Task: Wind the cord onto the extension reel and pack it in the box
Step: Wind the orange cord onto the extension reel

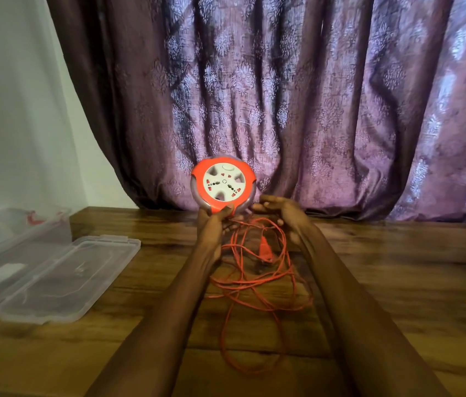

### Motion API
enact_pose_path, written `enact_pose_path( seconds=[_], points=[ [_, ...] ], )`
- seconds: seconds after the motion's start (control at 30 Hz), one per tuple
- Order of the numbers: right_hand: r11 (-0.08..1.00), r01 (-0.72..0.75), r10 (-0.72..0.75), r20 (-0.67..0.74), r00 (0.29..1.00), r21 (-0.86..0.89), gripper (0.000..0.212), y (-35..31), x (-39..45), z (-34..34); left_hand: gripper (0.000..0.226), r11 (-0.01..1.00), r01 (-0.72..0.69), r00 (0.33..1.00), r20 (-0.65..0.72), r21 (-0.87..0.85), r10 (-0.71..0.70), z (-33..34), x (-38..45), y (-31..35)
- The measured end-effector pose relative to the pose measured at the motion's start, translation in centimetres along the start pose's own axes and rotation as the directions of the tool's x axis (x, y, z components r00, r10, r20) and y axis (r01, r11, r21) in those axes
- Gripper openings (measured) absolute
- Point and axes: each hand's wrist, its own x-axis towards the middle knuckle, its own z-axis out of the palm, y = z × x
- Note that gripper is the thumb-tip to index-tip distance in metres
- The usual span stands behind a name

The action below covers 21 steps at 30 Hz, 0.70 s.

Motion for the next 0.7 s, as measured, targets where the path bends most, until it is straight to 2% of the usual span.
enact_pose_path(
  seconds=[0.1,0.17,0.2,0.3,0.37,0.43,0.47,0.53,0.6,0.67,0.7],
  points=[
    [0.951,0.172,-0.132,-0.163,0.978,0.258,0.037,-1.0,-0.1,-0.7,0.026,1.0,0.012,1.0,0.0,-0.015,-0.012,-0.3,0.2,0.2],
    [0.878,0.22,-0.134,-0.224,0.965,0.425,0.036,-1.4,0.0,-1.7,0.028,0.999,0.01,1.0,-0.022,-0.041,-0.011,-0.7,0.3,0.5],
    [0.867,0.21,-0.115,-0.227,0.967,0.451,0.034,-1.5,0.0,-2.1,0.027,0.998,0.008,0.999,-0.034,-0.06,-0.01,-0.8,0.4,0.6],
    [0.948,0.091,-0.033,-0.19,0.981,0.305,0.019,-1.3,-0.1,-2.6,0.027,0.995,0.006,0.997,-0.072,-0.102,-0.013,-1.1,0.5,1.0],
    [0.989,-0.005,0.035,-0.2,0.979,0.147,0.02,-0.7,0.3,-3.0,0.019,0.995,0.005,0.996,-0.084,-0.101,-0.013,-1.4,0.6,1.0],
    [0.998,-0.019,0.032,-0.239,0.97,0.055,0.022,-0.4,0.5,-3.4,0.02,0.997,0.002,0.995,-0.102,-0.078,-0.01,-1.6,0.7,1.0],
    [0.997,0.023,-0.003,-0.269,0.963,0.07,0.023,-0.3,0.6,-3.6,0.023,0.998,-0.009,0.993,-0.115,-0.065,0.002,-1.8,0.8,0.9],
    [0.962,0.177,-0.102,-0.331,0.938,0.207,0.023,-0.4,0.8,-3.9,0.031,0.999,-0.03,0.99,-0.142,-0.028,0.026,-2.2,0.9,0.8],
    [0.904,0.29,-0.154,-0.393,0.906,0.315,0.034,-0.8,0.8,-4.5,0.037,1.0,-0.031,0.988,-0.151,0.0,0.031,-2.6,1.1,0.7],
    [0.916,0.267,-0.118,-0.435,0.892,0.299,0.042,-0.9,0.6,-5.3,0.044,1.0,-0.016,0.986,-0.168,0.005,0.017,-2.9,1.3,0.6],
    [0.945,0.215,-0.085,-0.45,0.889,0.246,0.038,-0.8,0.3,-5.5,0.047,1.0,-0.011,0.984,-0.176,0.004,0.011,-3.1,1.5,0.5]
  ],
)
